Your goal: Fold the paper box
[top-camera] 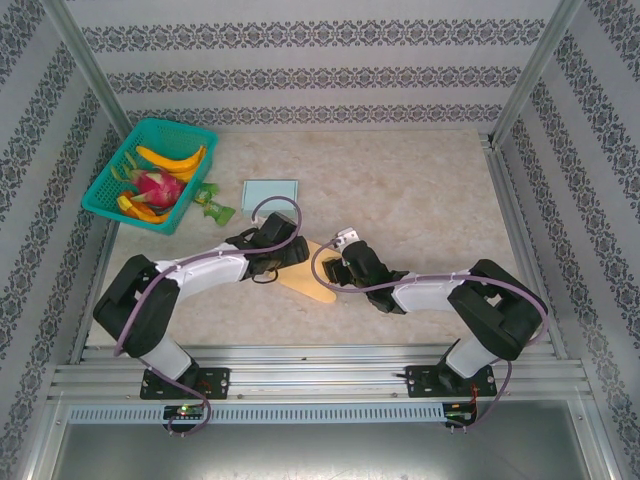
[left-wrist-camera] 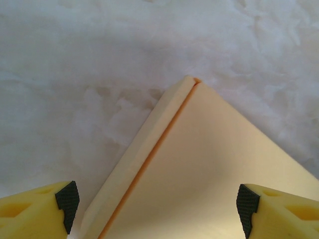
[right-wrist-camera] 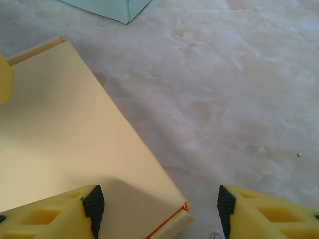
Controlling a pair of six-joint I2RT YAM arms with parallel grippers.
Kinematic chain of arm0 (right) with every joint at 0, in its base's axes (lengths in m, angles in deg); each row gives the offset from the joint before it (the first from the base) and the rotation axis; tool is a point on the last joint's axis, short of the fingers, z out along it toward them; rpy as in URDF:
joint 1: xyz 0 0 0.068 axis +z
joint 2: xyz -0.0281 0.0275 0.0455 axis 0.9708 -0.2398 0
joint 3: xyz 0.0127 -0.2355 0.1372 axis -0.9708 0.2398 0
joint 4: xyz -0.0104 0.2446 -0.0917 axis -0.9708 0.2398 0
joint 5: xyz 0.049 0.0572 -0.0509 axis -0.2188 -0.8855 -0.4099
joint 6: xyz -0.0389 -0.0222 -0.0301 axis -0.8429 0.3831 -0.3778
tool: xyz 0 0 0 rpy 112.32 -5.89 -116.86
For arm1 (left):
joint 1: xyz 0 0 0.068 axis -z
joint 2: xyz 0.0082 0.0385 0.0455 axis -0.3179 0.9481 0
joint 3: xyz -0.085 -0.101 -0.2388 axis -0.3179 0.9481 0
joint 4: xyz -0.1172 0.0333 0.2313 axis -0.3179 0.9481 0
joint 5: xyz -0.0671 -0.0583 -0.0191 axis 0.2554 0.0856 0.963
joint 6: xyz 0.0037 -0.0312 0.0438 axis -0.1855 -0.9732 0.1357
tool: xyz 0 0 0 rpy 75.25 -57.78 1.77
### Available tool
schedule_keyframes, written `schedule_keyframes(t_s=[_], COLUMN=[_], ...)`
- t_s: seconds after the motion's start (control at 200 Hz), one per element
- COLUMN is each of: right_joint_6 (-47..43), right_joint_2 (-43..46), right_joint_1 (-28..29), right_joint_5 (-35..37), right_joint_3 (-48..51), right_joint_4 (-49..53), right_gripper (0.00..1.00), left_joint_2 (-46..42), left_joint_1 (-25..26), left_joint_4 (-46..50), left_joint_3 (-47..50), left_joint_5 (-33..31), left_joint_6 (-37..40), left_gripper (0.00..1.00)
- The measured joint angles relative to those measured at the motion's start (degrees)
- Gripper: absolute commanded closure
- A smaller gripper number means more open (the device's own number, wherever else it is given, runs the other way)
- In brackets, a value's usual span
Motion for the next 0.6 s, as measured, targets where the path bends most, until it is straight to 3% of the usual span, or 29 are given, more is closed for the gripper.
schedule_keyframes(t_s=[0.599], right_joint_6=[0.0], right_joint_2=[-1.4], right_joint_1=[0.0], right_joint_5=[-0.3], right_joint_3=[0.0], right_joint_4=[-2.4], right_gripper=[0.35], left_joint_2=[1.6], left_joint_1=[0.0], left_joint_4=[0.8], left_joint_3=[0.0], left_joint_5=[-0.4], left_joint_6=[-1.3], left_gripper=[0.16])
